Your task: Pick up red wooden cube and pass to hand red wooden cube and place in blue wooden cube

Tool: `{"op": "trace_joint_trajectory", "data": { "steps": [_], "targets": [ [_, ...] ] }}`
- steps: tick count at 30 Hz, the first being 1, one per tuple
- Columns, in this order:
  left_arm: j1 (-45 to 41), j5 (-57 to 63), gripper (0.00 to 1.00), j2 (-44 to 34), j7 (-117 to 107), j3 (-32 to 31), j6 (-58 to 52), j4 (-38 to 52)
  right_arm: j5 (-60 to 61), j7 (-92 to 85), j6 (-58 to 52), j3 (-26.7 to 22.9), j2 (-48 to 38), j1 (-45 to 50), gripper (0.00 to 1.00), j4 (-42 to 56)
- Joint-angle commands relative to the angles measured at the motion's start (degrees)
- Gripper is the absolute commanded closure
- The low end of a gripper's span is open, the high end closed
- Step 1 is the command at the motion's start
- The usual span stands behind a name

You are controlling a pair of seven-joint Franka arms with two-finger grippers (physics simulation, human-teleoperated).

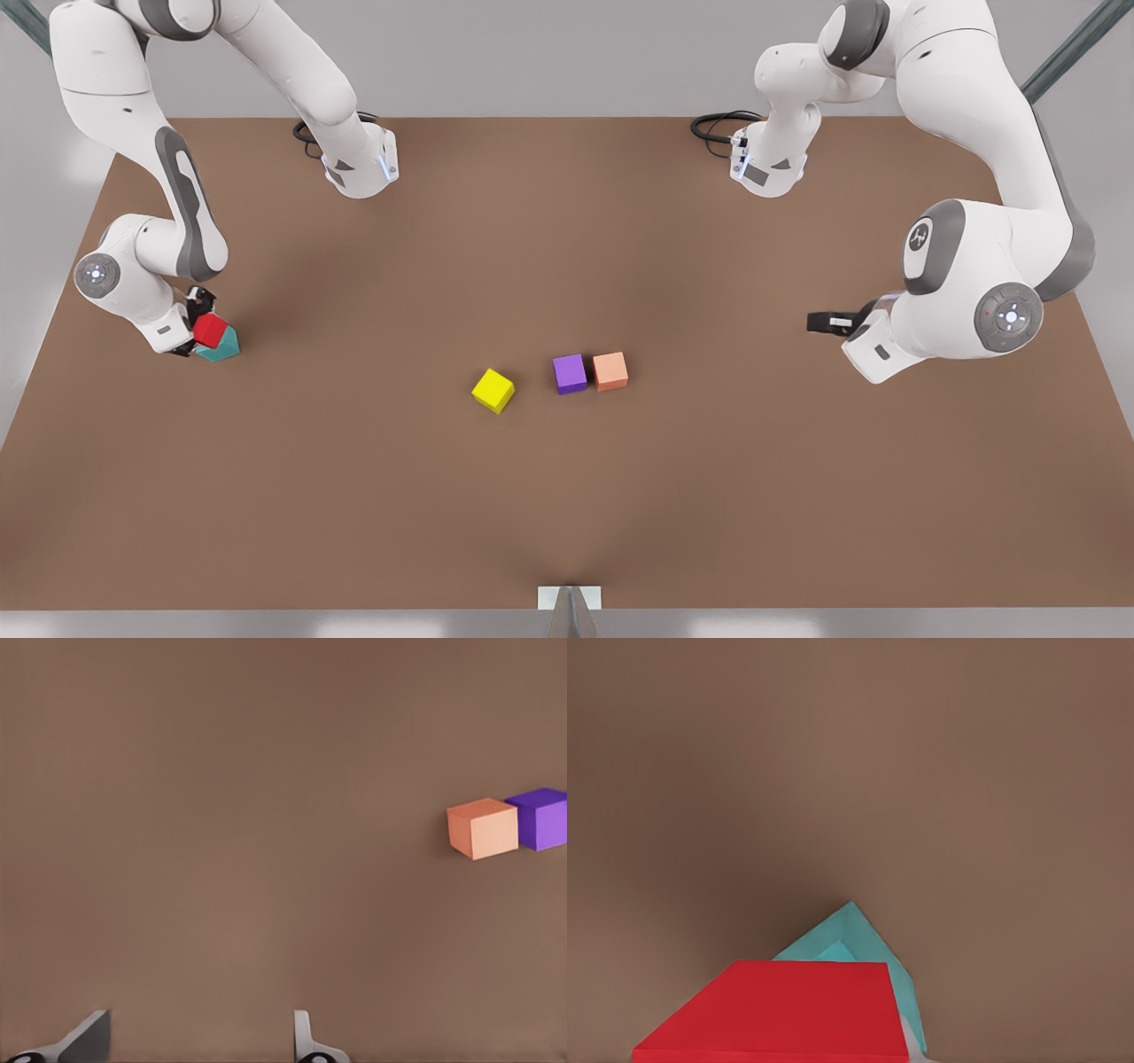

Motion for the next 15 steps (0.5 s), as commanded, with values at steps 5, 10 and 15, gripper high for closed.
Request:
{"op": "trace_joint_trajectory", "data": {
  "steps": [5,10,15],
  "targets": [
    [-0.06,-0.02,0.00,-0.04,-2.25,-0.04,-1.11,0.02,-0.04,4.95,2.64,-0.53,0.11,0.00,0.00,-0.31],
    [0.11,-1.16,0.00,-0.04,-2.34,-0.04,-1.03,0.03,-0.13,5.04,2.11,-0.44,-0.50,0.00,0.00,-0.05],
    [0.11,-1.16,0.00,-0.04,-2.34,-0.04,-1.11,0.02,1.63,4.77,-4.30,0.18,-3.05,0.26,0.00,0.74]
  ]
}}
